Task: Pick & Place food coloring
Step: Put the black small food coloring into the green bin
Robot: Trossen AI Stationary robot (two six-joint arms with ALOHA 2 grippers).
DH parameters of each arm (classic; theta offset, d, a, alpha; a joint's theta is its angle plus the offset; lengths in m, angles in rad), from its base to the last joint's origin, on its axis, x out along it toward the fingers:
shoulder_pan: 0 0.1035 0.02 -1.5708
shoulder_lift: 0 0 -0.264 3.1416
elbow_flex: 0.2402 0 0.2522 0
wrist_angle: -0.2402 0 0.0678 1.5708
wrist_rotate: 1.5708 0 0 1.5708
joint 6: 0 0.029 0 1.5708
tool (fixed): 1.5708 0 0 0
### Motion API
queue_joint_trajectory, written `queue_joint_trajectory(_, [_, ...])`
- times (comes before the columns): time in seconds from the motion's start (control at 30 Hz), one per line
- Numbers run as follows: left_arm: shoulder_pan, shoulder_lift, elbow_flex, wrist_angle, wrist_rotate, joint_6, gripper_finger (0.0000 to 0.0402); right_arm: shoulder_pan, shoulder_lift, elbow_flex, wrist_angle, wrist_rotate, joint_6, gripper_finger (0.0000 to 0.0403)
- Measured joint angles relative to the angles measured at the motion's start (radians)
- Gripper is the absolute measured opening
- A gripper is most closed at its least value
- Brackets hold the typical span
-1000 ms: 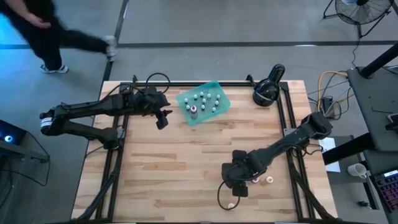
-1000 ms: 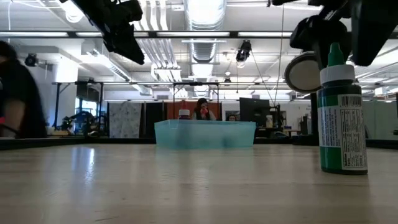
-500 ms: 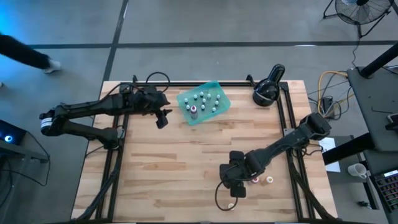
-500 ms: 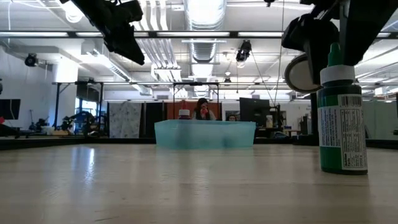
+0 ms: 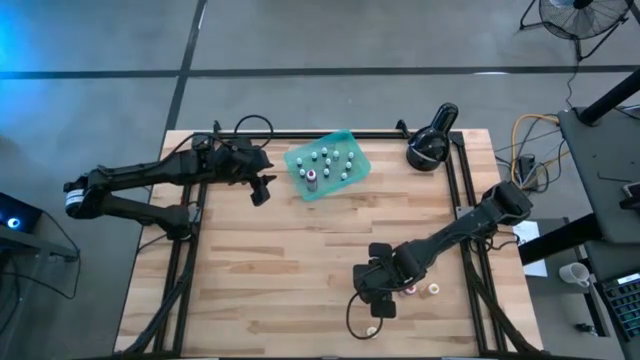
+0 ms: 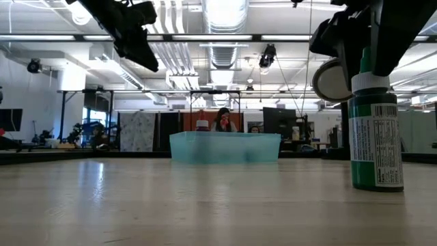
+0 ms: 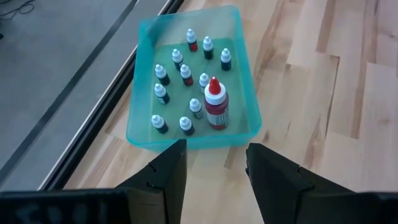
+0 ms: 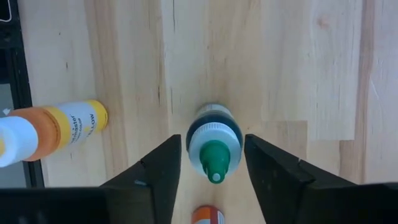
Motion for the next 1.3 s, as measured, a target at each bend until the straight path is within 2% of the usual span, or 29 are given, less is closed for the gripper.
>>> queue_joint_trajectory(0.3, [0.0,0.0,0.0,-0.002,0.0,0.006,0.014,0.0,-0.001,0.0,-0.001,0.004,0.0,0.0111])
queue_joint_trajectory(0.5, [0.001,0.0,0.0,-0.004,0.0,0.013,0.014,-0.005,-0.002,0.0,-0.034,0.093,0.016,0.0098])
queue_joint_trajectory(0.7, [0.007,0.0,0.0,-0.023,0.0,0.012,0.014,-0.066,-0.017,-0.002,-0.15,0.211,0.216,0.0096])
queue_joint_trajectory(0.83, [0.014,0.0,0.0,-0.022,0.0,0.012,0.014,-0.164,-0.068,0.006,-0.174,0.3,0.381,0.0095])
queue_joint_trajectory(0.9, [0.016,0.0,0.0,-0.022,0.0,0.014,0.014,-0.226,-0.094,0.014,-0.182,0.387,0.439,0.0095])
queue_joint_trajectory(1.0, [0.018,0.0,0.0,-0.023,0.0,0.014,0.014,-0.328,-0.118,0.065,-0.184,0.573,0.448,0.0094])
queue_joint_trajectory(1.07, [0.018,-0.001,0.0,-0.029,0.0,0.014,0.014,-0.404,-0.122,0.134,-0.18,0.629,0.389,0.0094])
queue_joint_trajectory(1.17, [0.018,-0.001,0.0,-0.048,0.0,0.013,0.014,-0.53,-0.102,0.229,-0.156,0.596,0.276,0.0094])
queue_joint_trajectory(1.3, [0.018,-0.001,0.0,-0.102,0.001,-0.037,0.014,-0.712,-0.049,0.302,-0.145,0.448,0.23,0.0093])
